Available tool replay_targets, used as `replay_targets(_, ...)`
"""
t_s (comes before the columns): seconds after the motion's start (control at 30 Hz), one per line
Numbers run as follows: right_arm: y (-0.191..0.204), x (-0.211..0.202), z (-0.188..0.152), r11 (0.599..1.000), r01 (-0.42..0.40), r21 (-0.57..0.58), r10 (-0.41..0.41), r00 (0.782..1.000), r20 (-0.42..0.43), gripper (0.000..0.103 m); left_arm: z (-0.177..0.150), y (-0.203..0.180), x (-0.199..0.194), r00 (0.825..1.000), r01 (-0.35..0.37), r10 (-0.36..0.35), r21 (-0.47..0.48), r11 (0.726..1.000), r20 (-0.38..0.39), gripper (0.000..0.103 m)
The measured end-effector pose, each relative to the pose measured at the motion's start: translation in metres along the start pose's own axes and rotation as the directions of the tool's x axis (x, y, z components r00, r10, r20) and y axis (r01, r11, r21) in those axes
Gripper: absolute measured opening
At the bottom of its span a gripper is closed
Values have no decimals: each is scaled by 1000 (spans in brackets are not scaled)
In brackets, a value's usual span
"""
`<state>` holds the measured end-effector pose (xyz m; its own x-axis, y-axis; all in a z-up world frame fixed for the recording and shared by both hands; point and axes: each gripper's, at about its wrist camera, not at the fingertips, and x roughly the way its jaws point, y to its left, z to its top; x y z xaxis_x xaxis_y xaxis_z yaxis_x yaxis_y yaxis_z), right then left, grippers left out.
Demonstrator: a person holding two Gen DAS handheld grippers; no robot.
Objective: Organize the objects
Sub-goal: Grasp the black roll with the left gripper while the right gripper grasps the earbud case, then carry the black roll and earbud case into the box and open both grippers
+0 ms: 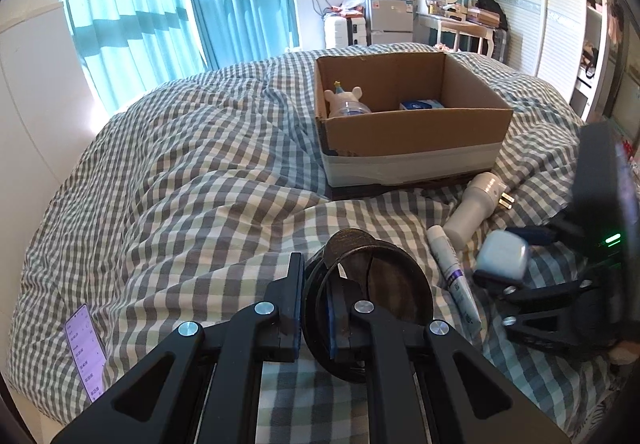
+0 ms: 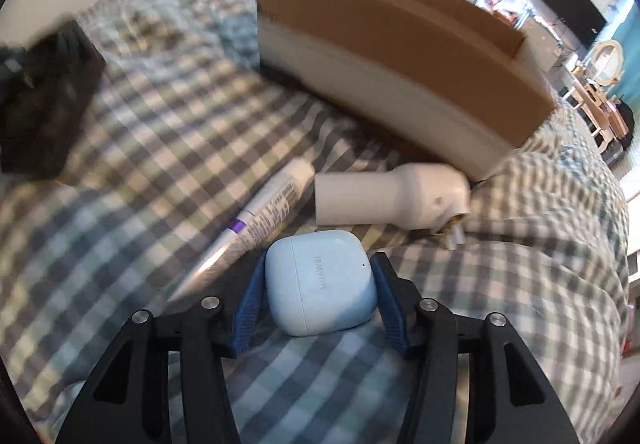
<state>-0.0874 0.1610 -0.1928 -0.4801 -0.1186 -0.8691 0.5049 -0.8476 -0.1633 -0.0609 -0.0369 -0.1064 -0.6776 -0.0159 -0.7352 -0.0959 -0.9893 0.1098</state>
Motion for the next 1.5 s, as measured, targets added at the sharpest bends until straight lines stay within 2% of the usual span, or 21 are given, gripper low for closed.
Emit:
replay_targets(0.1, -6, -25, -6, 999, -11, 30, 9, 998, 57, 52, 0, -5, -3, 1000, 4, -4, 9, 1000, 3, 9)
replay_targets(0.37, -13, -68, -13, 997, -4, 81, -8, 989, 144, 52, 0, -22, -18, 999, 35, -36, 43, 998, 17, 9)
replay_targets(0.67, -4, -108, -13, 997, 9, 80, -28, 970, 242, 52, 2, -38, -37, 996, 74, -77, 68, 995, 35, 9)
replay_targets(0.9, -1, -132, -8, 998, 18, 64, -36, 954, 296, 52, 15, -37, -50, 992, 105, -109, 64, 992, 59, 9)
replay_targets(1.13, -13, -148, 16, 998, 35, 45, -48, 944, 326, 52, 57, -32, -57, 987, 118, -125, 71, 990, 99, 9)
replay_targets(1.3, -28, -163, 48, 998, 49, 35, -59, 932, 356, 52, 96, -27, -54, 982, 140, -148, 70, 988, 116, 9)
replay_targets(1.5, -55, -170, 89, 997, 66, 46, -78, 919, 386, 52, 144, -35, -38, 981, 126, -140, 103, 987, 134, 9)
